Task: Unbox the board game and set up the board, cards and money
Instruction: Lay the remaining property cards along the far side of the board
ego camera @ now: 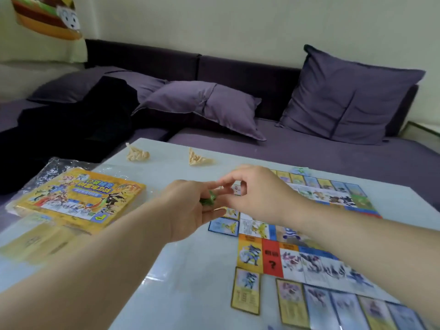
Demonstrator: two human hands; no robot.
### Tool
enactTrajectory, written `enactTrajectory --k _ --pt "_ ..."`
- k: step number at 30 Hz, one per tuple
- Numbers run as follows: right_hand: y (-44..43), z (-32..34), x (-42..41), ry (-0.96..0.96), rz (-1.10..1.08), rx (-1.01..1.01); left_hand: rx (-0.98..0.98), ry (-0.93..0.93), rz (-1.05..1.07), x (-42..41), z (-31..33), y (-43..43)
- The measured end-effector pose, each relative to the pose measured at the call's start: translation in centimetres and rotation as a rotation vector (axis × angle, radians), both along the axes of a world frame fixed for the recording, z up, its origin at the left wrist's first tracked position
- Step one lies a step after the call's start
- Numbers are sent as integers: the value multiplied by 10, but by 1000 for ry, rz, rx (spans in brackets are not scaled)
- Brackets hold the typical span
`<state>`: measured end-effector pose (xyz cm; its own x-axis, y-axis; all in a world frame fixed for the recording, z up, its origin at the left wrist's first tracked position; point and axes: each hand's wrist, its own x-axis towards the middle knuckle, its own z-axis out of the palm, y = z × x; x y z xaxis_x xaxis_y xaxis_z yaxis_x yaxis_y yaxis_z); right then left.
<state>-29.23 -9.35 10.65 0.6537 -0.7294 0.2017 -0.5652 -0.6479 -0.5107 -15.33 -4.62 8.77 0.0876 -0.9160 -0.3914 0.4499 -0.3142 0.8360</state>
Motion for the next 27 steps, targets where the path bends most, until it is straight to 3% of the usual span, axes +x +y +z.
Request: enactTrajectory --k 10,22,27 --pt "92 14 -130 156 -157 -132 6 -17 -192 -148 27 69" --pt "171 -8 -294 -5 -436 -277 -34 -239 -619 -296 29 116" --pt "185 -27 -334 -59 -502 -191 -67 -423 -720 -333 11 118"
